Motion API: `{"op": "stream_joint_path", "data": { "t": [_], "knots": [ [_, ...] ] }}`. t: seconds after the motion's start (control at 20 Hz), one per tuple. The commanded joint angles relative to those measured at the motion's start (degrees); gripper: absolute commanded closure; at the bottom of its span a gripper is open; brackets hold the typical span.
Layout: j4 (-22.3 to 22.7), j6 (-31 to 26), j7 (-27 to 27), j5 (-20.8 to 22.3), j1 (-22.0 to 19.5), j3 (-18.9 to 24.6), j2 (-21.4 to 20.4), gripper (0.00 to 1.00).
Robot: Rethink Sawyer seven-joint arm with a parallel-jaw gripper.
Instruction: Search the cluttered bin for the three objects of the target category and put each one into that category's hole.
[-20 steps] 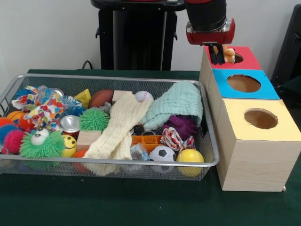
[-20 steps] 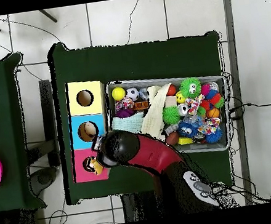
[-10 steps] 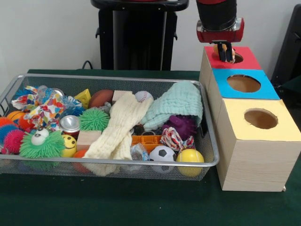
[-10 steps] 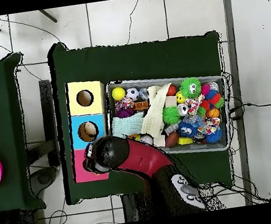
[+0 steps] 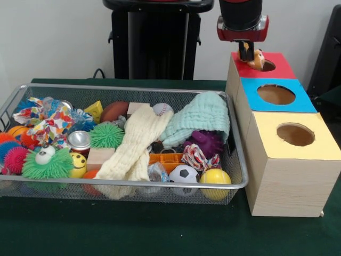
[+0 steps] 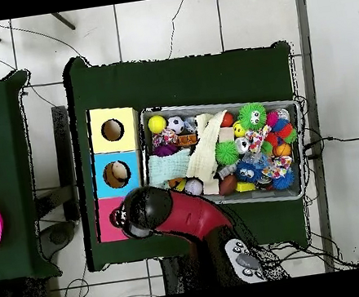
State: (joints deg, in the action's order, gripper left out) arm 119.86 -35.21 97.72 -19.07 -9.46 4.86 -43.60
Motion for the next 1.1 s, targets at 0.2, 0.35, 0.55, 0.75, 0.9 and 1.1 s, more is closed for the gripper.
{"op": "stream_joint_path", "data": {
  "t": [0.2,0.35,0.55,0.75,0.9,1.1],
  "knots": [
    [-3.8,-1.4,10.2,5.6,0.7,-7.3,1.5,1.00],
    [-3.4,0.3,10.0,5.4,0.6,-7.4,1.7,1.00],
    [-2.6,2.0,10.2,3.7,0.3,-6.4,1.3,1.00],
    [-3.2,-2.5,11.0,4.1,1.4,-7.7,0.5,1.00],
    [-1.6,-3.8,11.8,3.1,1.7,-7.6,0.6,1.00],
    [0.7,-3.1,12.7,0.6,1.7,-6.2,0.6,1.00]
  ]
}}
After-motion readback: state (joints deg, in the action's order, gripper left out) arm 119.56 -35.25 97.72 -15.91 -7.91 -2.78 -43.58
